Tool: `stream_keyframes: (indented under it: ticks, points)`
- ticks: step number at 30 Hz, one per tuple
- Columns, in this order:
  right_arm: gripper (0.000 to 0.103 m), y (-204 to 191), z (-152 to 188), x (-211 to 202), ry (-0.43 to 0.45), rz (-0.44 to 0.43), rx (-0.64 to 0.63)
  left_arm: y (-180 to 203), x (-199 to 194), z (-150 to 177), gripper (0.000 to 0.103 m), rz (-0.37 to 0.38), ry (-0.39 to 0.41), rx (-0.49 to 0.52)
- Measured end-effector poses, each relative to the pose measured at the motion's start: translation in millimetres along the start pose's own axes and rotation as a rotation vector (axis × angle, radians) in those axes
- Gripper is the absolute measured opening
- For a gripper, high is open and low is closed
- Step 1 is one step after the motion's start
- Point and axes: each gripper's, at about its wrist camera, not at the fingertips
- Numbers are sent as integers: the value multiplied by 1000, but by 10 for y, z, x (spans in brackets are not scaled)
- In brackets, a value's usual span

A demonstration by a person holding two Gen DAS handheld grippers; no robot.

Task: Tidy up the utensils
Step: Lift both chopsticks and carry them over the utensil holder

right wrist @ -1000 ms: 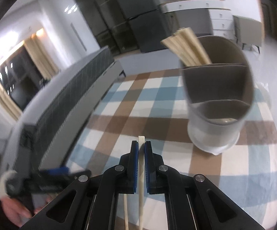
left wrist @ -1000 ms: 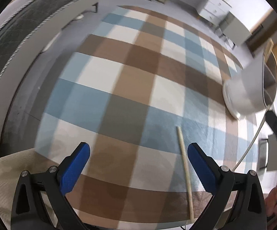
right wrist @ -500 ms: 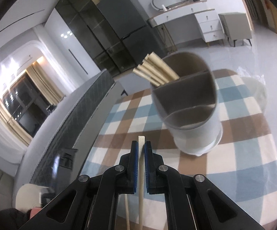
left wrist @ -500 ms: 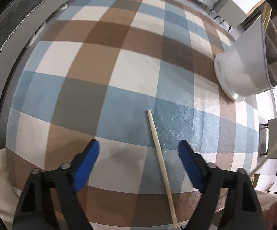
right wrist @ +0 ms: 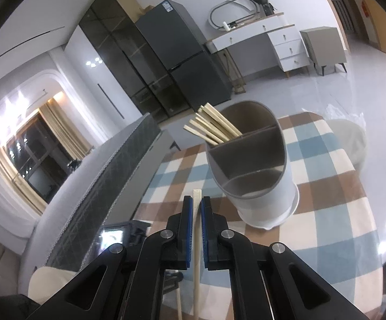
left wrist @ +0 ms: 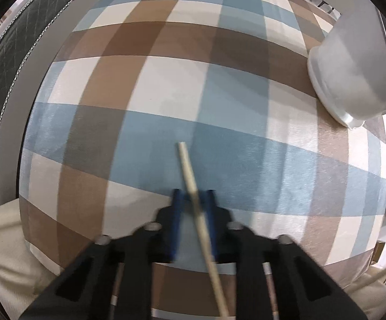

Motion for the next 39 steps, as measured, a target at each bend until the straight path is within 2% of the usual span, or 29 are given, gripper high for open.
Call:
stream_keyframes:
  ticks: [4,6,13,18,23,34,39]
  points:
    - [5,0,-24,-63,22,1,-16,56,13,-22,1,38,34,-29]
    - [5,30,-25,-80,27,13,-16,63,-47,-3,1,75,82,-30]
    - [5,114,26,-74,18,54,0,112,-590,258,1,189,300,67]
    - [5,30,78,-97,21,74,-34,114,-896,418,1,248,377,152]
    - [5,-86,167,-140,35,97,-91,74,-984,393,1,290,394,191]
    - [5,-206,348,-288,48,145,-114,23,-1209,459,0,368,412,260]
    - [5,-252,385,-301,46,169,-138,-15,-1299,415,0,403,418,262]
Point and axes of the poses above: each gripper's, at about its wrist camera, not at the fingertips, and x roughly the way its jaws point, y to its right, z to its underside, and after that the axes turned 13 degrees about z, right-handed
